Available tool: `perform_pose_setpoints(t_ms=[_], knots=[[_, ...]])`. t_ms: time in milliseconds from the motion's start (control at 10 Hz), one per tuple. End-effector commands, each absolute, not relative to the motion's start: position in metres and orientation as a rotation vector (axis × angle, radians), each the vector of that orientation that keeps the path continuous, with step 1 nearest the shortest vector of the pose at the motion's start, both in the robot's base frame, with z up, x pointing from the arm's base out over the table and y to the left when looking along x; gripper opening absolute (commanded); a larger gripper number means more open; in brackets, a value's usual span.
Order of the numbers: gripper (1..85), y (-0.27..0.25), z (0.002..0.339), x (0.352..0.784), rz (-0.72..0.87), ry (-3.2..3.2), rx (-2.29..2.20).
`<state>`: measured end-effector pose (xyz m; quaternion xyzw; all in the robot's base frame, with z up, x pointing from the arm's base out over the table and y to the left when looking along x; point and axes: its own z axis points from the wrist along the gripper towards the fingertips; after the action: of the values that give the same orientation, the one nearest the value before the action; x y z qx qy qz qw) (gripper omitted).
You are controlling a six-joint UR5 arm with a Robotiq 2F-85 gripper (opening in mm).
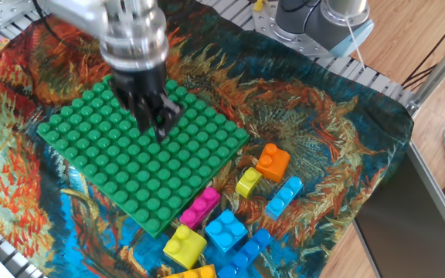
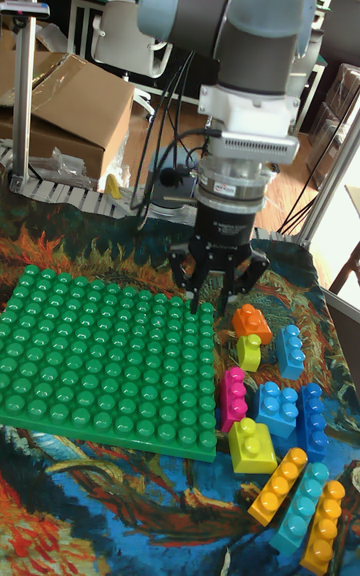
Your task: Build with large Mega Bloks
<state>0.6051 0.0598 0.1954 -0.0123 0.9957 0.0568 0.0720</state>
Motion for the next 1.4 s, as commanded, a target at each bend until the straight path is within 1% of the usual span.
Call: perform_pose_setpoints(t_ms=[0,100,300,400,500,700,900,1000,1300], knots=[[39.0,0.073,0.183,0.613,0.179,2.993,-0.052],[40.0,0.081,0.184,0.608,0.226,3.01,-0.068],[39.7,0.068,0.182,0.604,0.146,3.028,-0.12],[40.0,0.072,0.182,0.601,0.169,3.038,-0.109],[40.0,0.072,0.177,0.602,0.144,3.05,-0.104],[42.0,0.106,0.159,0.615,0.223,3.055,-0.036],[42.3,0.108,0.14,0.617,0.194,3.035,-0.018],[42.3,0.105,0.137,0.615,0.187,3.023,-0.029],[42.7,0.119,0.139,0.612,0.27,3.025,-0.051]])
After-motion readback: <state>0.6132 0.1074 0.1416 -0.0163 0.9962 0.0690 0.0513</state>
